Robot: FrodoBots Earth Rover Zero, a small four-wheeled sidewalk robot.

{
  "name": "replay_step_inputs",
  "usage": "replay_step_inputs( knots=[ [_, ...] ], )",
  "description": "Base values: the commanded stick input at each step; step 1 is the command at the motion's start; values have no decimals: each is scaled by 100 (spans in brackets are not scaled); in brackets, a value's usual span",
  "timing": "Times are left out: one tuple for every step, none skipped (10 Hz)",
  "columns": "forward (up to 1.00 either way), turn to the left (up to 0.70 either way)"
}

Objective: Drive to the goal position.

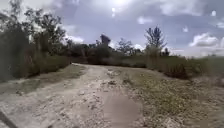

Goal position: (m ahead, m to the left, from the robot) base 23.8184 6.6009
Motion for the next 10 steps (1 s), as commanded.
replay_step_inputs(
  knots=[
    [85,0],
    [85,0],
    [85,0],
    [85,0],
    [85,0],
    [85,0],
    [85,0],
    [85,0],
    [85,0],
    [85,0]
  ],
)
